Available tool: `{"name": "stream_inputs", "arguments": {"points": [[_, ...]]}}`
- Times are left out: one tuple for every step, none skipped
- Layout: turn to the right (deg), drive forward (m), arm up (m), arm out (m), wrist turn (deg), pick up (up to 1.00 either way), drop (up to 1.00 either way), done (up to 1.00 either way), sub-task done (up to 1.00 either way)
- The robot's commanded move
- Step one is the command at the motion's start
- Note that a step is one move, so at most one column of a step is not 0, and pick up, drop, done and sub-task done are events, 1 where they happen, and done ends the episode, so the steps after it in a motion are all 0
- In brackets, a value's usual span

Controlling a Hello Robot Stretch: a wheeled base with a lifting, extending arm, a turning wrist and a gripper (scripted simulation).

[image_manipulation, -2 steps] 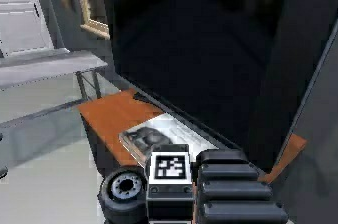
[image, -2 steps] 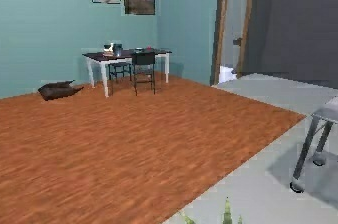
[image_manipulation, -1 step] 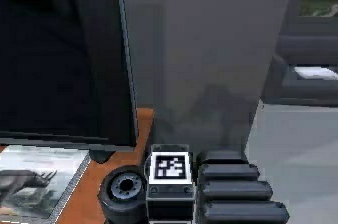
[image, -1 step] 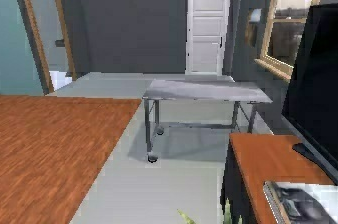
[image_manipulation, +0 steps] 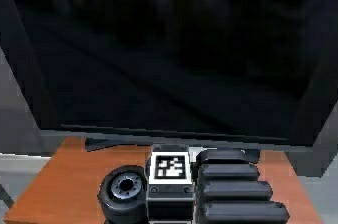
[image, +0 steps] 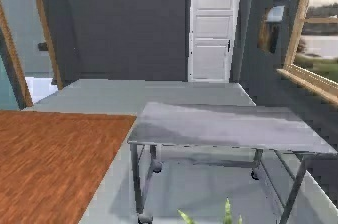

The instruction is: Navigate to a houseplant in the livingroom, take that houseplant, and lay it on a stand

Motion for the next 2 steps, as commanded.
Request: {"name": "stream_inputs", "arguments": {"points": [[39.0,0.0,0.0,0.0,0.0,0.0,0.0,0.0,0.0],[0.0,0.05,0.0,0.0,0.0,0.0,0.0,0.0,0.0]]}}
